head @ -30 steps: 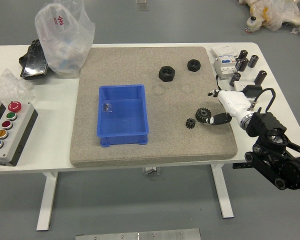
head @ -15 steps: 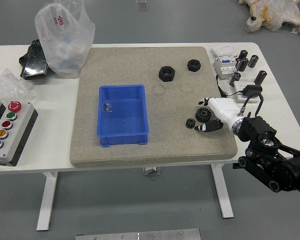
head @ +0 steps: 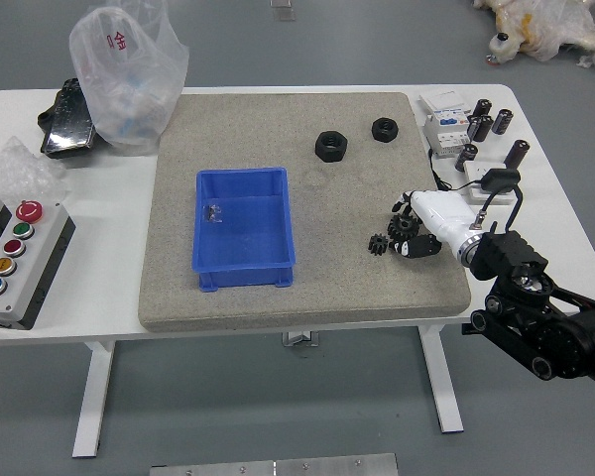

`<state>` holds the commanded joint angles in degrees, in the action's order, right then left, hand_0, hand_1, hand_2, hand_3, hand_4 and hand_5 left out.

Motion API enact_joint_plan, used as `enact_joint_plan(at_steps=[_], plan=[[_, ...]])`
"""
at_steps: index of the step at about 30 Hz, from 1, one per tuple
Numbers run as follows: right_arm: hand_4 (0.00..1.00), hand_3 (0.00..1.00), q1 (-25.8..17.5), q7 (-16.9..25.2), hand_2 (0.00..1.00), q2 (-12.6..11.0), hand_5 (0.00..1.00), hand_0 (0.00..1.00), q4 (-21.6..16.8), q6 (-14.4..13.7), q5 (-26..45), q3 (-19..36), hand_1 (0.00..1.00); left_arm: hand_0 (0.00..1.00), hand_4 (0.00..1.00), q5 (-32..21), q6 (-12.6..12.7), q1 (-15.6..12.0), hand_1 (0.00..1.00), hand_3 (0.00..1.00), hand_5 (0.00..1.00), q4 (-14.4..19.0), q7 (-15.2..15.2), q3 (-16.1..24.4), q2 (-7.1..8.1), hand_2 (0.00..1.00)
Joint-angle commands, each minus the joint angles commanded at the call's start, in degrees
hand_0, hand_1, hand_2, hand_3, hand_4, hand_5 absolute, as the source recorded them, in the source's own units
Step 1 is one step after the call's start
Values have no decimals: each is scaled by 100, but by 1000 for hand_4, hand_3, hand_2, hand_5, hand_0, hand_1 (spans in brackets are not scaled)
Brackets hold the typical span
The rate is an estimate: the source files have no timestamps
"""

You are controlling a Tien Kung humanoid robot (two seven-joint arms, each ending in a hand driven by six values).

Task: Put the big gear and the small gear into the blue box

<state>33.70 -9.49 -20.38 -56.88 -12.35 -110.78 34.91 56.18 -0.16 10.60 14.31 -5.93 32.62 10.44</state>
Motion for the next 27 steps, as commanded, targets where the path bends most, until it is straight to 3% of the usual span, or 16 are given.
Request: enact_joint_plan(at_steps=[17,18,23,24,27], plan=[[618,676,23,124,588,56,202,419,-19,-156,227,-142,442,676,729,4,-9,3,669,694,295,6,-4,-2,-9,626],[443,663,29,117,512,57,125,341,-26,-178,225,-149,382,676,730,5,-9,2,669,694,295,6,-5,0,-9,626],[443,663,81,-37,512,71,125,341,-52,-303,117,-225,382,676,730,10,-10,3,669,694,295,5,-6,6,-7,626],[287,627,88,-58,409,72,125,309,-56,-314,98,-231,331,676,730,7,-10,4,669,693,296,6,-5,4,-6,626],[287,627,127,-138,409,70,125,309,-128,-346,52,-259,331,676,730,7,-9,3,669,693,296,5,-6,7,-5,626]])
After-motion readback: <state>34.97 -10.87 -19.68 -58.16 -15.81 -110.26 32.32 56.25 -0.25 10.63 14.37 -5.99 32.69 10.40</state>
